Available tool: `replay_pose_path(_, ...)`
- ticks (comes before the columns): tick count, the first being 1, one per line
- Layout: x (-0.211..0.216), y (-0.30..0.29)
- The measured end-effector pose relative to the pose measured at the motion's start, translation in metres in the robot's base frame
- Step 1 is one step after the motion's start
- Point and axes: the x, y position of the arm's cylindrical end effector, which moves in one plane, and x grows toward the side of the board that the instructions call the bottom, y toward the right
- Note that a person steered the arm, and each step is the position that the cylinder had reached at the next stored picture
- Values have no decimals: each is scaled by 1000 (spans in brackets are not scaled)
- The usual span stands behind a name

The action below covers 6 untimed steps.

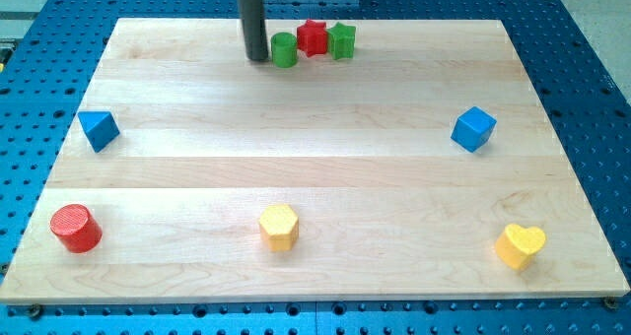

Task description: Keep arm below red circle

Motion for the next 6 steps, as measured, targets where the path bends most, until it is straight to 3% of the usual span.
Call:
replay_pose_path(1, 0, 9)
replay_pose_path(2, 42, -80)
replay_pose_path(4, 223, -56)
replay_pose_path(6, 336, -126)
